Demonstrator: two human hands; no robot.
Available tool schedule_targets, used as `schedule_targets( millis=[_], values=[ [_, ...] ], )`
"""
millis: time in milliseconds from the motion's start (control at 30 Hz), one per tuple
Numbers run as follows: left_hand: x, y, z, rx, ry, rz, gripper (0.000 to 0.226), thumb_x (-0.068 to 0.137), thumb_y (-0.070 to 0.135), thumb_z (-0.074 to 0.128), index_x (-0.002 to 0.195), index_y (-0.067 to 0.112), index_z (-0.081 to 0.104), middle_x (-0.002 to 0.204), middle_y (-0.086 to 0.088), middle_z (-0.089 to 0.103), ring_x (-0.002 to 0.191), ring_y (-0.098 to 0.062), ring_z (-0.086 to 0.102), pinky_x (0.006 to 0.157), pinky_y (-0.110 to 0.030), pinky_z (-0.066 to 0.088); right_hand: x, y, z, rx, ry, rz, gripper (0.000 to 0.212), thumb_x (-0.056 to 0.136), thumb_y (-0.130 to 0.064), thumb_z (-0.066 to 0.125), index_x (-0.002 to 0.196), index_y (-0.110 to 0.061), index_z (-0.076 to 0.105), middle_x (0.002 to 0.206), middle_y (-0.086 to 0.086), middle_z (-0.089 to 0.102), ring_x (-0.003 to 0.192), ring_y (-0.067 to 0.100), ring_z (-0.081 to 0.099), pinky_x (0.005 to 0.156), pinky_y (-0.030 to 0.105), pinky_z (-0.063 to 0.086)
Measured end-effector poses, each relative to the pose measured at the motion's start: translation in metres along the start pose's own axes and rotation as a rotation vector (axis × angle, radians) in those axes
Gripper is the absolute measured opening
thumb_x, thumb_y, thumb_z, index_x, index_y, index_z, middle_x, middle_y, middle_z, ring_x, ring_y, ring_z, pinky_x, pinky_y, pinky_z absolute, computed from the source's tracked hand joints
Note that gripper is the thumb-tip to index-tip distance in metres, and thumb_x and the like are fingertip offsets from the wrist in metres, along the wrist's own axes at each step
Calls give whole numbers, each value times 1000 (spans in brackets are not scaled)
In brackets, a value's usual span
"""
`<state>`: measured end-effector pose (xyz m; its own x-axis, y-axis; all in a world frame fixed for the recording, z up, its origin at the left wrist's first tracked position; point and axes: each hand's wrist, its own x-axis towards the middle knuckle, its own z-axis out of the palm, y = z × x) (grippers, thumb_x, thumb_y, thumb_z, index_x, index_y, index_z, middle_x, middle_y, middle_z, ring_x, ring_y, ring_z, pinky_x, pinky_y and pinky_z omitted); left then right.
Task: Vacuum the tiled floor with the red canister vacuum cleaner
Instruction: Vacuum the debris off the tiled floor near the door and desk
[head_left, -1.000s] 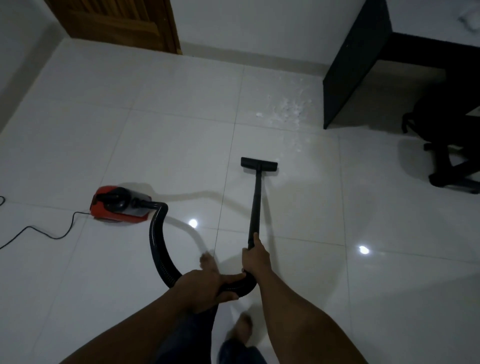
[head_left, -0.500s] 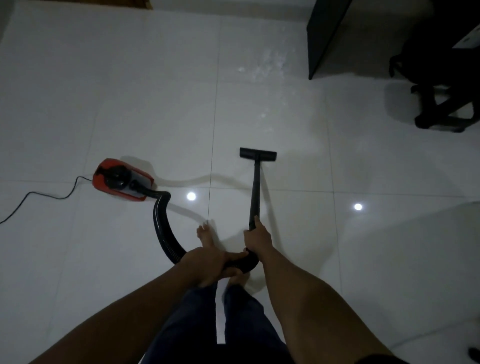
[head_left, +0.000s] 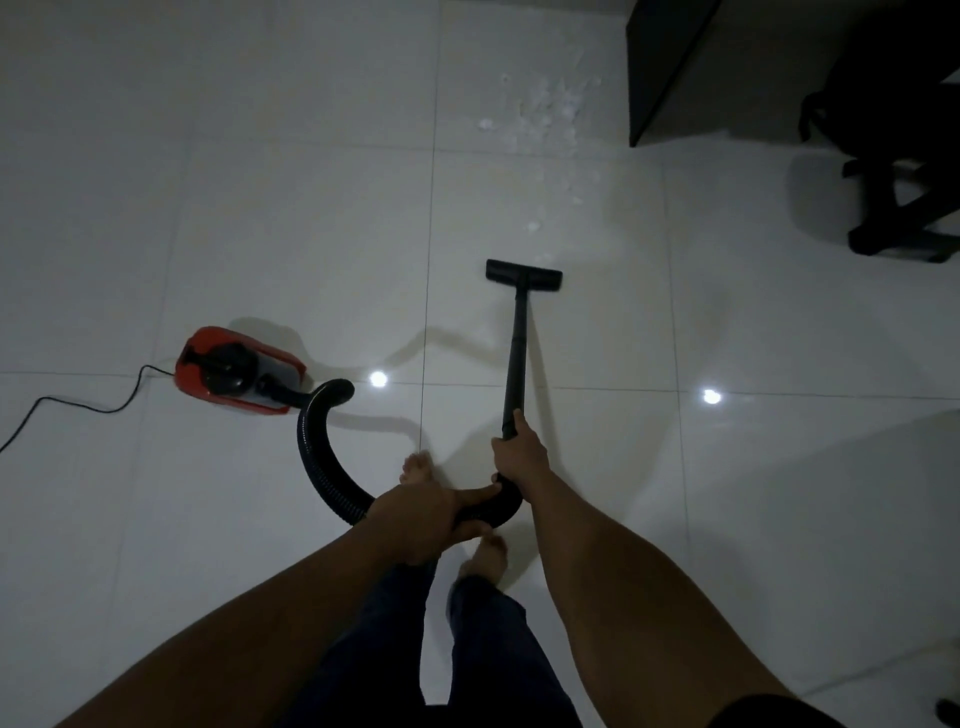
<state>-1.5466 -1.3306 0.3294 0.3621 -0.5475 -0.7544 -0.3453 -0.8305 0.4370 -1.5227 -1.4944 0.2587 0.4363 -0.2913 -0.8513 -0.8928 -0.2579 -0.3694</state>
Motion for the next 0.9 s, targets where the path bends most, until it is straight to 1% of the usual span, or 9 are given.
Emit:
schedule_targets(
  millis=[100, 200, 300, 467, 567, 633, 767, 833, 900],
  values=[
    [12, -22, -29, -25, 70, 25, 61, 96, 70, 29, 151, 55, 9, 138, -23, 54, 118, -36, 58, 100, -48, 49, 16, -35, 0, 2, 3, -16, 71, 97, -23, 50, 155, -38, 12, 130, 11, 56, 72, 22, 65, 55, 29, 54],
    [13, -33, -59, -29, 93, 44, 61, 97, 67, 33, 153, 50, 15, 112, -11, 68, 93, -23, 66, 84, -38, 53, 27, -61, 0, -13, 2, -31, 71, 97, -22, 49, 156, -35, 11, 135, 11, 53, 71, 17, 60, 50, 24, 46],
    [14, -38, -82, -36, 98, 57, 61, 98, 64, 35, 154, 48, 18, 110, -9, 69, 92, -23, 67, 82, -36, 52, 31, -79, -3, -11, 2, -18, 71, 98, -21, 48, 156, -35, 11, 134, 12, 53, 72, 16, 57, 48, 23, 42],
    [27, -39, -103, -93, 77, 69, 59, 99, 63, 35, 153, 50, 17, 109, -8, 69, 91, -21, 66, 84, -36, 52, 42, -97, -13, -53, -5, -23, 73, 95, -20, 48, 156, -36, 11, 134, 11, 53, 85, 20, 60, 59, 26, 48],
    [37, -37, -111, -148, 78, 56, 59, 97, 66, 36, 152, 53, 17, 107, -7, 69, 93, -23, 66, 86, -39, 52, 52, -109, -23, -106, 5, -53, 73, 92, -18, 47, 155, -38, 15, 137, 9, 53, 100, 25, 60, 84, 34, 53],
    [46, -35, -118, -155, 86, 52, 60, 97, 67, 35, 152, 53, 16, 107, -8, 69, 92, -23, 67, 85, -38, 52, 61, -118, -29, -136, 3, -67, 73, 92, -18, 48, 155, -37, 16, 140, 9, 52, 108, 26, 58, 88, 33, 50],
    [65, -30, -140, -188, 92, 31, 60, 98, 64, 37, 153, 51, 16, 108, -9, 68, 91, -23, 66, 86, -37, 52, 80, -139, -44, -154, -15, -89, 71, 94, -17, 46, 155, -36, 14, 142, 8, 50, 93, 19, 55, 77, 27, 50],
    [77, -27, -154, -190, 93, 12, 60, 98, 64, 37, 153, 52, 15, 105, -10, 68, 89, -23, 66, 85, -37, 53, 93, -152, -57, -163, -43, -97, 70, 96, -15, 45, 156, -34, 13, 144, 8, 48, 84, 14, 50, 59, 19, 42],
    [90, -24, -169, -172, 108, 6, 61, 97, 66, 36, 152, 52, 15, 104, -9, 69, 87, -22, 66, 84, -39, 54, 103, -165, -71, -169, -64, -96, 69, 97, -14, 44, 156, -34, 12, 143, 8, 47, 79, 13, 48, 50, 17, 34]
  ],
)
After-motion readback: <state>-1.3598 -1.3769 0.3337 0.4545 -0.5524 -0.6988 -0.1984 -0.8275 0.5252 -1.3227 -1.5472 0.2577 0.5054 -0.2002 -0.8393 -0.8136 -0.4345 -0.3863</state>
